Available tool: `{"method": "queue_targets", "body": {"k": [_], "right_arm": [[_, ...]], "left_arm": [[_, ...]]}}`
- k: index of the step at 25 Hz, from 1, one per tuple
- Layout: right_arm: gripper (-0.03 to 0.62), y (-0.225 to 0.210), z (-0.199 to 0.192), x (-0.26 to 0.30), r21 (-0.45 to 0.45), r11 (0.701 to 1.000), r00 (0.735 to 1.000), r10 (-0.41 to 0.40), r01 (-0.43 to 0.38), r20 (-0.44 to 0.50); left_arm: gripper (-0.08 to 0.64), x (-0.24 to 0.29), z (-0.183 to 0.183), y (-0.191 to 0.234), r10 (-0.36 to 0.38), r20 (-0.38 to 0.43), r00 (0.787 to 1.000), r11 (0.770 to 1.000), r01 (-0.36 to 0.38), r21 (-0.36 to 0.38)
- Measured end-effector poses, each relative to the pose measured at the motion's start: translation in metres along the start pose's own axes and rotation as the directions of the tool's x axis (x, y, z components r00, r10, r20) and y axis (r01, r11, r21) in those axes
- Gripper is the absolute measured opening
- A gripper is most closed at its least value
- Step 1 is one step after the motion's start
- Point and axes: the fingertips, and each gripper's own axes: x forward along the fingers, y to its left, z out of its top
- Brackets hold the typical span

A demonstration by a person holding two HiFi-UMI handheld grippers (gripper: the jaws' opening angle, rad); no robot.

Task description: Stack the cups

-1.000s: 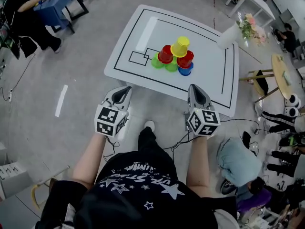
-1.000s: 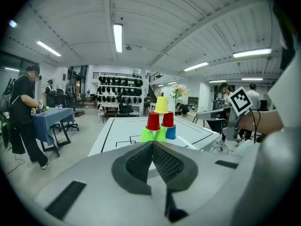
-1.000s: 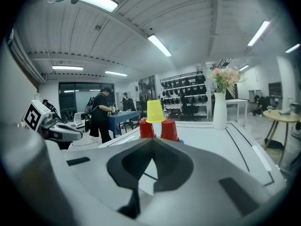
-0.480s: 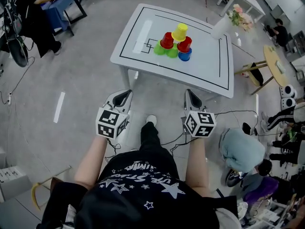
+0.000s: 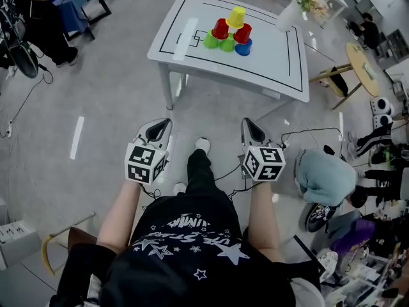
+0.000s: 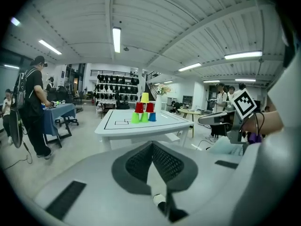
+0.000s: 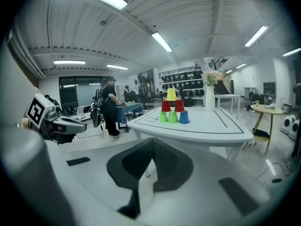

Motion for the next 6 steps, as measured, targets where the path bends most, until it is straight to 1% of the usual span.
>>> {"method": "queue_targets", "body": {"k": [6], "right_arm": [[0.003, 0.015, -0.033, -0.03, 0.006, 1.0, 1.0, 0.003, -0.002, -0.027]], "left_arm": [[0.011, -0.018, -0.025, -0.01, 0.034, -0.022, 0.999, 0.999, -0.034, 0.022]]}}
